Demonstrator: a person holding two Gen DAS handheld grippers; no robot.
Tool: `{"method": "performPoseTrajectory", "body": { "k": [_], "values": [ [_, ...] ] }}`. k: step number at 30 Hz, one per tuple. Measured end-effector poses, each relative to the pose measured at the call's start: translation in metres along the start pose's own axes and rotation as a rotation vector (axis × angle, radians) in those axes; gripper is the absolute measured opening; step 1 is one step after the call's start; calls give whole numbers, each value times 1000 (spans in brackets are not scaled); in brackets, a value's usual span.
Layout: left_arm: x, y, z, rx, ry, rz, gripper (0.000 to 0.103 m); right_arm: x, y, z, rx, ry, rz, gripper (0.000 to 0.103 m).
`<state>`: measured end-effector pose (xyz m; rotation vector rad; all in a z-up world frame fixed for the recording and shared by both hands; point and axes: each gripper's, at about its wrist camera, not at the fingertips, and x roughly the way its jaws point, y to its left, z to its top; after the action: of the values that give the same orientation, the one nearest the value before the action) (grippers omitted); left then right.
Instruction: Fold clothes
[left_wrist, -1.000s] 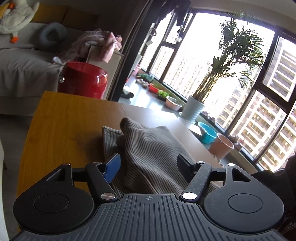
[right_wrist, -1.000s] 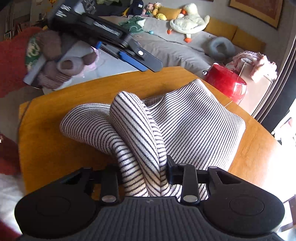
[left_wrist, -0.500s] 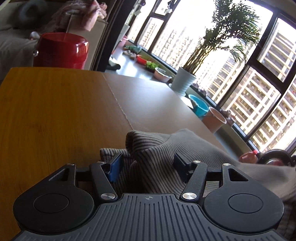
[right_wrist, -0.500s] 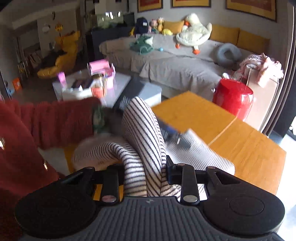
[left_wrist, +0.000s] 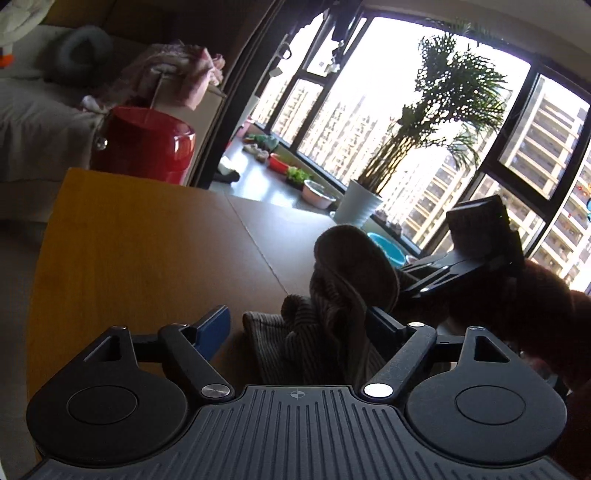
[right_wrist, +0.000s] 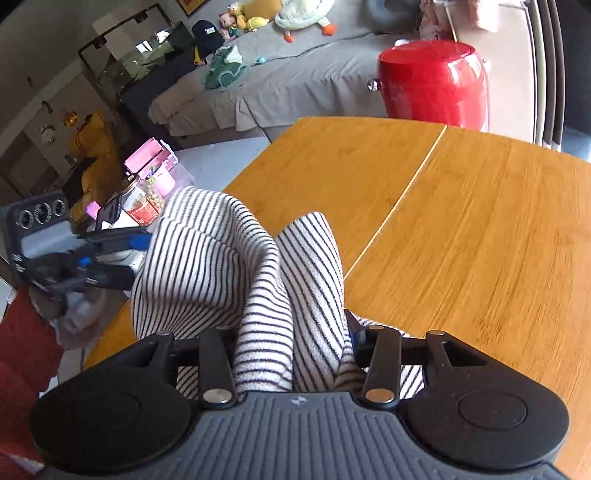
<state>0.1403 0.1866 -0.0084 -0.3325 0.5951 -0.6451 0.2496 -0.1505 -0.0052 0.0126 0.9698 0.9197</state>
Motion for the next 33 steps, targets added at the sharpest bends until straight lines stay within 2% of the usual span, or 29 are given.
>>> {"method": "performPoseTrajectory", "body": {
  "k": [3,5,8,10,11,15,16,17,19,20,21,22,23,26,28,29,30,33],
  "values": [
    [-8,-20,1,54,-26,-59,97,-8,16,-4,-46,-20,-43,39],
    [-4,-39,-1,127,-20,-81,98,-20,30,-6,-88,-43,-54,34],
    [11,-65,-10,275,-1,-14,98,-47,60,-3,-183,-68,-23,31],
    [17,-76,-16,340,-4,28,98,-65,81,-5,-256,-67,7,31],
    [19,-80,-20,356,-7,15,98,-71,93,-6,-290,-57,26,31],
    [21,-95,-33,401,11,-124,96,-67,123,-13,-392,5,57,31],
    [26,-97,-36,402,28,-141,93,-63,125,-13,-408,11,45,31],
    [31,-99,-39,400,46,-154,86,-60,123,-11,-407,9,30,31],
    [42,-94,-40,357,72,-139,79,-53,111,1,-376,-13,-18,31],
    [46,-88,-38,323,74,-121,72,-50,102,8,-352,-32,-53,37],
    [49,-81,-33,272,72,-99,62,-48,94,14,-330,-59,-87,45],
    [53,-72,-27,214,70,-77,58,-51,88,17,-318,-97,-132,48],
    [57,-57,-18,114,68,-61,56,-55,82,19,-307,-137,-180,53],
    [65,-22,-2,-55,57,-37,47,-78,65,14,-236,-259,-269,57],
    [73,-4,3,-126,65,-10,50,-92,56,0,-182,-321,-266,56],
    [77,1,3,-138,77,-1,49,-97,52,-9,-158,-347,-260,51],
    [81,3,2,-141,85,8,50,-98,48,-18,-132,-359,-246,42],
    [86,8,0,-132,88,35,57,-93,34,-41,-44,-375,-215,39]
  ]
}}
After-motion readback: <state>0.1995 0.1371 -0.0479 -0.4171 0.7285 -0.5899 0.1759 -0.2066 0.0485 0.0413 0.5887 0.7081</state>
